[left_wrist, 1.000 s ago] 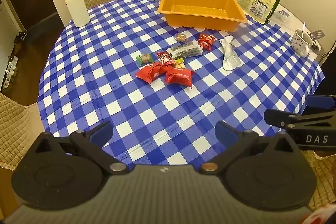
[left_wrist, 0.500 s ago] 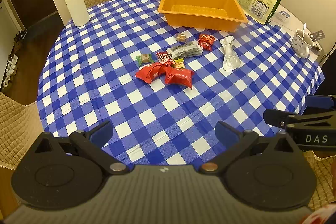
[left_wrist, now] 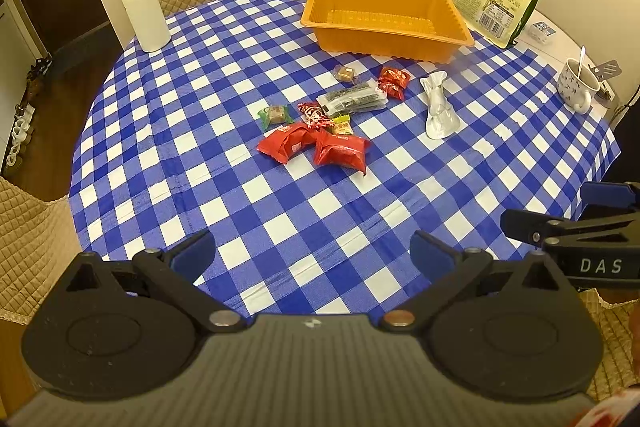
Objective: Organize snacks
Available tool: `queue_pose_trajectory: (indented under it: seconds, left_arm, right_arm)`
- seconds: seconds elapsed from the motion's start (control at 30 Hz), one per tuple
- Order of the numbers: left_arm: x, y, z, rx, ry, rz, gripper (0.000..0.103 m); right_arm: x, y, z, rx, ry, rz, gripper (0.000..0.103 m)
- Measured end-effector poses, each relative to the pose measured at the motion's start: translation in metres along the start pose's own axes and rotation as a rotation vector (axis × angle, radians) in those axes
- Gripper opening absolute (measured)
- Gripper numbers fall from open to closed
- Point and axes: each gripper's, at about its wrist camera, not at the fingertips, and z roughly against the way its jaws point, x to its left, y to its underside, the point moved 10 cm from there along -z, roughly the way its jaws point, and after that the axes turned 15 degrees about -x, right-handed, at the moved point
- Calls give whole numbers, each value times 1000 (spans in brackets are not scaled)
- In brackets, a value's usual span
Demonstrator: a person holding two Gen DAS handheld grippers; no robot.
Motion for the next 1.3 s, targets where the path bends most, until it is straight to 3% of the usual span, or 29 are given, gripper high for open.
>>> queue_pose_trajectory:
  seconds: [1.3]
  left_arm:
    - [8, -2, -9, 8, -6, 5, 103]
  right_arm:
    - [-10, 3, -7, 2, -9, 3, 103]
